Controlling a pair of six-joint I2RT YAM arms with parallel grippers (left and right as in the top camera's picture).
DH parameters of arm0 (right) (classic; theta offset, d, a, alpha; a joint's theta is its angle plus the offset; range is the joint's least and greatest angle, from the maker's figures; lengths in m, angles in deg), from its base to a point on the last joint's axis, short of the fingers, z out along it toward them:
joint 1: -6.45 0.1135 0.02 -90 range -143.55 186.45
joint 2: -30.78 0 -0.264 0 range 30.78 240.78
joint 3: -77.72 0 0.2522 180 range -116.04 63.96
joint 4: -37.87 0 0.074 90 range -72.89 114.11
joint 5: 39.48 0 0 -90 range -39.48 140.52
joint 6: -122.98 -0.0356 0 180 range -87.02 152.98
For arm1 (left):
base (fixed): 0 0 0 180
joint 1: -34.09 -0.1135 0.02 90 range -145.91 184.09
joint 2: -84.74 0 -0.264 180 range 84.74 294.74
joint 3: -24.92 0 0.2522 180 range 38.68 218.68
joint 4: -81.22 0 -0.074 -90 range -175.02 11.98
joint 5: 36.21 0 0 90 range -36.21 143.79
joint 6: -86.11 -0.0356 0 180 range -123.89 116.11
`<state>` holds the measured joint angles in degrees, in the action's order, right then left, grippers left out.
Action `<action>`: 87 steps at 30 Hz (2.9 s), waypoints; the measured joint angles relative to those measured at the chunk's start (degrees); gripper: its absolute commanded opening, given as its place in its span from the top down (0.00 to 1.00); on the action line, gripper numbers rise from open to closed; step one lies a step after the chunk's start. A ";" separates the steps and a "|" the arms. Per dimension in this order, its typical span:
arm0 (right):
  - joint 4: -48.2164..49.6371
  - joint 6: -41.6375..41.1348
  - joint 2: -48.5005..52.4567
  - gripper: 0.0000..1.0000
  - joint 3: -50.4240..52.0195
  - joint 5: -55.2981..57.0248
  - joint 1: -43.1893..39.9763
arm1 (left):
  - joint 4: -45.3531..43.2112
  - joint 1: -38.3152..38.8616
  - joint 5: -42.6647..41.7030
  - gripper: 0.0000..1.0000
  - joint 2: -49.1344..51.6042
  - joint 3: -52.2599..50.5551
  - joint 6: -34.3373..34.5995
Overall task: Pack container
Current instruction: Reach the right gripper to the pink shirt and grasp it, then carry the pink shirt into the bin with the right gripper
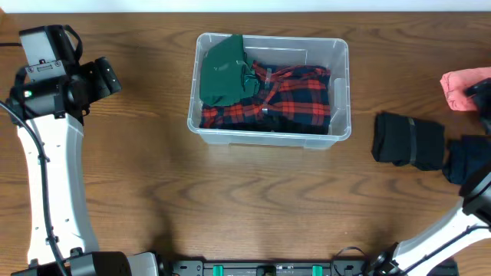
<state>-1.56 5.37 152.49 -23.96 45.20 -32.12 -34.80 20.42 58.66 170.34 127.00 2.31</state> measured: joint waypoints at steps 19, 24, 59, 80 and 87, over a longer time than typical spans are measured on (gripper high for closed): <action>11.47 1.16 6.34 0.15 -0.50 -0.70 0.42 | 0.02 0.00 0.00 0.02 0.00 0.00 0.00; 13.49 1.27 7.45 0.76 -0.79 -1.86 0.46 | 0.00 0.00 0.00 0.02 0.00 0.00 0.00; -0.70 -1.20 -29.07 0.99 -0.20 -15.34 29.55 | 0.00 0.00 0.00 0.02 0.00 0.00 0.00; 4.39 -12.68 -17.92 0.99 -0.20 23.89 62.23 | 0.02 0.00 0.00 0.02 0.00 0.00 0.00; 7.54 -15.02 -10.32 0.99 -0.20 25.33 63.78 | 0.00 0.00 0.02 0.02 0.00 0.00 0.00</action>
<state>5.98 -9.65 142.17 -24.16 70.53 31.66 -34.80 20.42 58.68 170.34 127.00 2.31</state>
